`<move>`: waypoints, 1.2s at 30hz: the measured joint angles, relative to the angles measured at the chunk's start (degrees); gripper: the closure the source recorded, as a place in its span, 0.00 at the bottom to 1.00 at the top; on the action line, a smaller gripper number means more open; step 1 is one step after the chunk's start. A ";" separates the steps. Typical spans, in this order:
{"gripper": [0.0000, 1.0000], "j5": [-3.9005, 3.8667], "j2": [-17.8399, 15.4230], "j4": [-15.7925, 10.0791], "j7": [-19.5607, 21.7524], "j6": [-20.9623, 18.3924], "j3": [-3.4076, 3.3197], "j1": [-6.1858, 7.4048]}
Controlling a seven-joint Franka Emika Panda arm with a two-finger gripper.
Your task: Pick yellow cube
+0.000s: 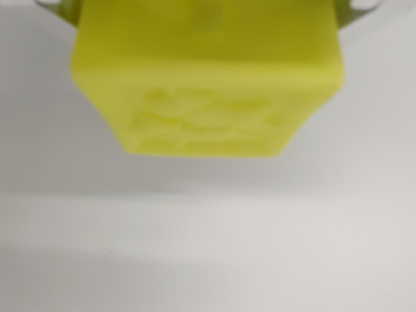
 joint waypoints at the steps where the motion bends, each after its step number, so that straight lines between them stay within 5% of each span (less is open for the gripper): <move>1: 1.00 -0.05 -0.35 -0.06 0.04 -0.28 0.00 -0.01; 36: 1.00 -1.36 -11.58 -0.36 0.95 -11.23 0.02 -0.19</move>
